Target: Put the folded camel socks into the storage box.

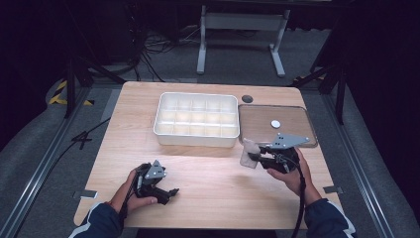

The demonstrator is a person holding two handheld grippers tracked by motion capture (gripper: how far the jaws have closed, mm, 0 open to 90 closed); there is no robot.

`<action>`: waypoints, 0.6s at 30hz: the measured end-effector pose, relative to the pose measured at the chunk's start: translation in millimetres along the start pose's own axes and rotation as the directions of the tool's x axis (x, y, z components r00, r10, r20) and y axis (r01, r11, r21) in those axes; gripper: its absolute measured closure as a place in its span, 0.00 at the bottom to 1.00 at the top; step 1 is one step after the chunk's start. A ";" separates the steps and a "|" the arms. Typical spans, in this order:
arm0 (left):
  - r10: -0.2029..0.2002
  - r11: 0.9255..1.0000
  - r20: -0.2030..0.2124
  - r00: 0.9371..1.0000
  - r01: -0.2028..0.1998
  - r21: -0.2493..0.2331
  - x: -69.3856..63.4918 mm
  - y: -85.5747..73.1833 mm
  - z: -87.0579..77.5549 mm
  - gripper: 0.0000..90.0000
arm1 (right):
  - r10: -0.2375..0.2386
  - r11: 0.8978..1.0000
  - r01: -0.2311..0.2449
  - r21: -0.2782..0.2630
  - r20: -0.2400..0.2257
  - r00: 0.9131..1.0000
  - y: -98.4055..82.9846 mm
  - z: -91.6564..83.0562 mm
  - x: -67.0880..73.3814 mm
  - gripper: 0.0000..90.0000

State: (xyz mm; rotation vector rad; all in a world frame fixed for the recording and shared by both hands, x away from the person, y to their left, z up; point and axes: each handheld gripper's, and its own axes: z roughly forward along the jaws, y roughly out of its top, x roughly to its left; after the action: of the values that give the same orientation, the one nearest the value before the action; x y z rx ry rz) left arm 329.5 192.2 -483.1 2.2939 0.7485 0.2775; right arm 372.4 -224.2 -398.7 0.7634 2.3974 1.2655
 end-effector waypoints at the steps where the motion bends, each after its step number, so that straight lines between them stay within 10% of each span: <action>1: 0.000 1.000 0.000 1.000 0.000 0.000 0.0 0.0 0.0 0.11 | -0.006 1.000 0.006 -0.002 0.003 1.000 0.8 -1.2 -0.8 0.76; 18: -0.002 1.000 0.000 1.000 0.002 -0.001 -0.1 0.5 0.7 0.10 | -0.034 0.999 0.036 -0.031 0.041 0.999 23.1 -4.9 -14.2 0.76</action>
State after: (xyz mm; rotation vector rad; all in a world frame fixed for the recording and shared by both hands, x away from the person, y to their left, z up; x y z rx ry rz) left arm 329.9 191.5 -483.3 2.2922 0.7504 0.2775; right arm 388.4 -225.1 -376.3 0.7277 2.3428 1.2592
